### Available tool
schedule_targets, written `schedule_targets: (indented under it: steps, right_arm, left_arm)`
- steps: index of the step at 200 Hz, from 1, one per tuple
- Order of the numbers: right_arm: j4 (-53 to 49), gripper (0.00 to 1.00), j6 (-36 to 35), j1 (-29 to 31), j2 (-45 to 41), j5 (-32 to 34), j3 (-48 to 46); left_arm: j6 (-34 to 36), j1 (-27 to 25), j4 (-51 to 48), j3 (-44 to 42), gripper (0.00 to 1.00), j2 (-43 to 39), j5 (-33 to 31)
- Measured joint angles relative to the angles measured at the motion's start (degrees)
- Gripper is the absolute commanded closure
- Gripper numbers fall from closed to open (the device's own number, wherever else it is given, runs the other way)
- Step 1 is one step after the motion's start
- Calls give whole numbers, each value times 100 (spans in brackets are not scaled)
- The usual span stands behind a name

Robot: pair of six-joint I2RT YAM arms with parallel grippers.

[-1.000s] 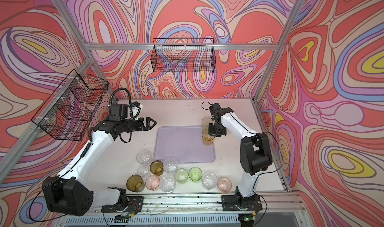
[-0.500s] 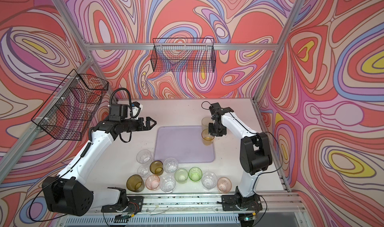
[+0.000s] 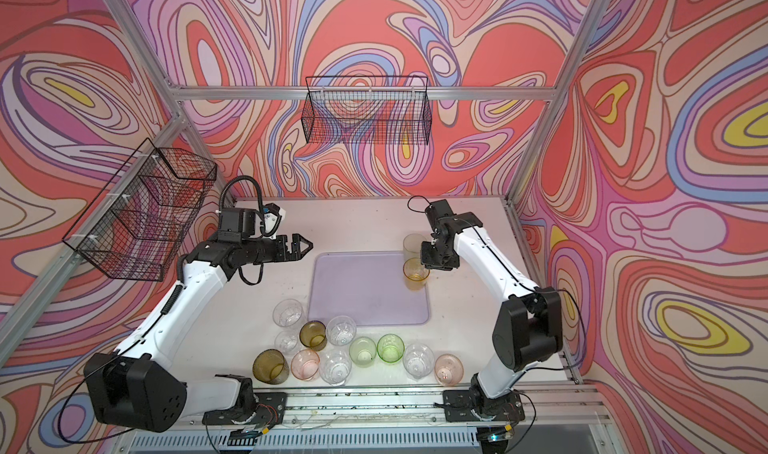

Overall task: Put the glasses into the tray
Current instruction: 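Move the right gripper back over the cups nearer the robot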

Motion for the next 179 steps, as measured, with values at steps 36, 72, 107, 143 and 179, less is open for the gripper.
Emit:
schedule_targets:
  steps: [36, 72, 107, 143, 179]
  right_arm:
    - [-278, 68, -76, 0, -531, -122, -2]
    - [-636, 67, -98, 0, -944, -184, -55]
    - [-1043, 65, -35, 0, -1300, -210, -260]
    - [-1414, 63, 166, 0, -1545, -203, -485]
    - [-1762, 62, 466, 0, -1746, -199, -678]
  left_arm:
    - [0, 0, 0, 0, 0, 0, 0]
    - [0, 0, 0, 0, 0, 0, 2]
    - [0, 0, 0, 0, 0, 0, 4]
    - [-2, 0, 0, 0, 0, 0, 4]
    - [-2, 0, 0, 0, 0, 0, 4]
